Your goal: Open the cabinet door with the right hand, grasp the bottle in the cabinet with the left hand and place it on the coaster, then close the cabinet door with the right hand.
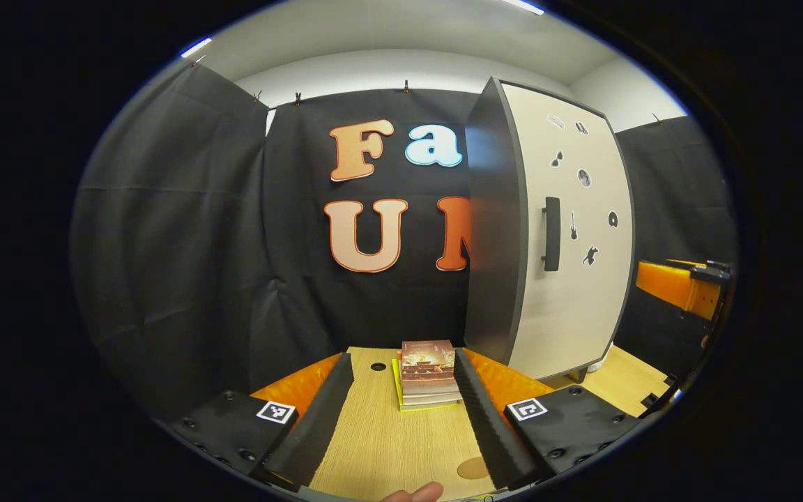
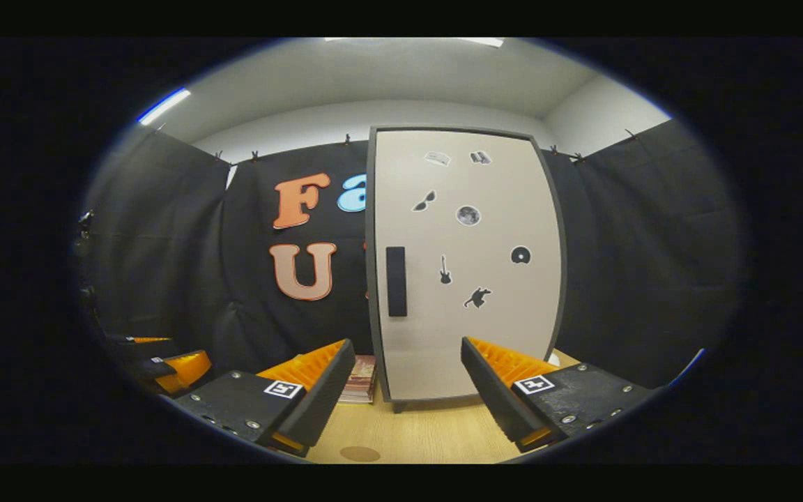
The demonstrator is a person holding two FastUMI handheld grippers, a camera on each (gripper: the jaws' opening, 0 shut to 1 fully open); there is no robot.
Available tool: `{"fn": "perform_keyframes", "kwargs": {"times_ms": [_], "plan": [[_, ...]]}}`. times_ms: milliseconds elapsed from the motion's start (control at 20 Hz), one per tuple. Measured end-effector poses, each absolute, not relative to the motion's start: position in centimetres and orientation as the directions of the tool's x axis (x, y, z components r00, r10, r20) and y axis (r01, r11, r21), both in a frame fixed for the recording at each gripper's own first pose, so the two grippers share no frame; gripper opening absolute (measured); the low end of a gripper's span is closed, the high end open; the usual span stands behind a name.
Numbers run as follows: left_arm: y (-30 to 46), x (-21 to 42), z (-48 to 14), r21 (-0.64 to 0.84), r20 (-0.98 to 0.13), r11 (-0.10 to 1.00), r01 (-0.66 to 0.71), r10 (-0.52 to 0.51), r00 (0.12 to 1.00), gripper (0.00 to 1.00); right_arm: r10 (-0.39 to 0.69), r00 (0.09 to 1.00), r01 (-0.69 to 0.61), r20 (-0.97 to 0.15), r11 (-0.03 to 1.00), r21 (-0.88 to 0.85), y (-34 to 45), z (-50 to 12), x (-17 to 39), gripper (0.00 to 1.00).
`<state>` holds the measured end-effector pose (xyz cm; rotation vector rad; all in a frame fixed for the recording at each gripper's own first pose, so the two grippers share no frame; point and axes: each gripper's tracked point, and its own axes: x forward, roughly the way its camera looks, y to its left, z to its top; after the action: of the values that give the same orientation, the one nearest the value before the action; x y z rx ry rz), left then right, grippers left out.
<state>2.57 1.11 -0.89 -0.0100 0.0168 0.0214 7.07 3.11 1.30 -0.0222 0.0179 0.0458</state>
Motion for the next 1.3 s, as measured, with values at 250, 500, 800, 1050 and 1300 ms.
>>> {"fn": "perform_keyframes", "kwargs": {"times_ms": [250,500,800,1050,1300], "plan": [[2.3,4.1,-1.5,-0.021,-0.03,0.999,-0.039,0.039,0.999,0.95,0.067,0.998,-0.067,-0.014,0.996,-0.051,4.5,2.5,12.7,0.95],[4.1,5.9,-2.3,-0.024,-0.045,0.997,-0.067,0.066,0.997,0.95,0.065,0.998,-0.065,-0.005,0.995,-0.069,5.1,3.2,19.4,0.95],[6.9,8.6,-3.2,-0.025,-0.079,0.994,-0.11,0.107,0.991,0.95,0.054,0.998,-0.055,-0.017,0.996,-0.068,5.2,2.8,26.0,0.95],[9.2,10.3,-4.5,-0.027,-0.099,0.989,-0.143,0.14,0.985,0.95,0.039,0.999,-0.041,-0.02,0.995,-0.089,5.2,2.3,29.3,0.66],[10.3,10.8,-6.0,-0.03,-0.139,0.987,-0.161,0.155,0.978,0.95,0.024,0.999,-0.026,-0.023,0.998,-0.064,5.1,2.2,29.3,0.36]]}}
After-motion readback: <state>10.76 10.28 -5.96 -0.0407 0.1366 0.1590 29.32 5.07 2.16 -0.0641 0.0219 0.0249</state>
